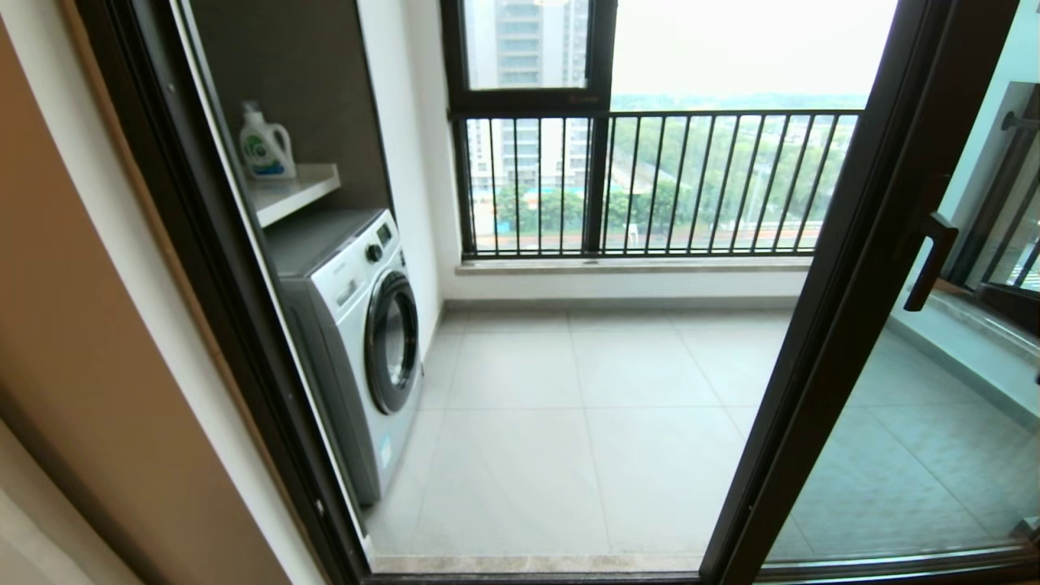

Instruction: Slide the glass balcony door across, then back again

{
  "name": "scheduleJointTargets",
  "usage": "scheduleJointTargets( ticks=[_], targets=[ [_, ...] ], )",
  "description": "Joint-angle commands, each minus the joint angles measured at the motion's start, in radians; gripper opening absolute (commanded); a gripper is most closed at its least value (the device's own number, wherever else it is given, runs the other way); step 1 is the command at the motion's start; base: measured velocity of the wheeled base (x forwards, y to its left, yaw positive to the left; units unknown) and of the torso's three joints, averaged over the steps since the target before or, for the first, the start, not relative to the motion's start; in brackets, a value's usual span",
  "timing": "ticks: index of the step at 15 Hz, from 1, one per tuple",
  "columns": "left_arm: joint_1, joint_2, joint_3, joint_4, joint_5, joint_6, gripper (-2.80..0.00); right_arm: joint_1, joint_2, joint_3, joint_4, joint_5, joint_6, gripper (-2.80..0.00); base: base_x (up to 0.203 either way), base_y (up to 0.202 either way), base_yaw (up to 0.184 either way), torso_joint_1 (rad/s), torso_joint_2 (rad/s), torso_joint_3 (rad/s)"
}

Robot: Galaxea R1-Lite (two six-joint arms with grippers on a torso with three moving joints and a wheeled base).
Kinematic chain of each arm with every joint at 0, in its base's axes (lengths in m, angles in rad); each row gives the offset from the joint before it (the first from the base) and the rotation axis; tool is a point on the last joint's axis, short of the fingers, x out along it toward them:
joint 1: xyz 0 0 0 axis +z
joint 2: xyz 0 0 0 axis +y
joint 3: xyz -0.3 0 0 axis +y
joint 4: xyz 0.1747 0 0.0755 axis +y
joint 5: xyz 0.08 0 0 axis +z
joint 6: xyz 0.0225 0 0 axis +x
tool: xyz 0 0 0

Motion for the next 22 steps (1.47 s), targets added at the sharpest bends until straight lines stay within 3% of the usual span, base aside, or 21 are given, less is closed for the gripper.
scheduleJointTargets(
  ticks=[1,5,7,9,11,14,22],
  targets=[
    [0.000,0.002,0.000,0.000,0.000,0.000,-2.80,0.009,-0.330,0.016,0.211,0.003,0.001,-2.80,0.000,0.000,0.000,0.000,0.00,0.000],
    [0.000,0.002,0.000,0.000,0.000,0.000,-2.80,0.008,-0.720,0.016,0.587,0.000,-0.018,-2.80,0.000,0.000,0.000,0.000,0.00,0.000],
    [0.000,0.002,0.000,0.000,0.000,0.000,-2.80,0.005,-0.917,0.047,0.711,-0.016,-0.097,-2.80,0.000,0.000,0.000,0.000,0.00,0.000],
    [0.000,0.002,0.000,0.000,0.000,0.000,-2.80,0.002,-0.984,0.120,0.789,-0.053,-0.118,-2.80,0.000,0.000,0.000,0.000,0.00,0.000],
    [0.000,0.002,0.000,0.000,0.000,0.000,-2.80,0.001,-0.978,0.306,0.730,-0.065,-0.137,-2.80,0.000,0.000,0.000,0.000,0.00,0.000],
    [0.000,0.002,0.000,0.000,0.000,-0.001,-2.80,0.001,-0.973,0.611,0.339,-0.056,-0.153,-2.80,0.000,0.000,0.000,0.000,0.00,0.000],
    [0.000,0.002,0.000,0.000,0.000,-0.007,-2.80,0.000,-0.970,0.623,0.326,-0.049,-0.147,-2.80,0.000,0.000,0.000,0.000,0.00,0.000]
  ],
)
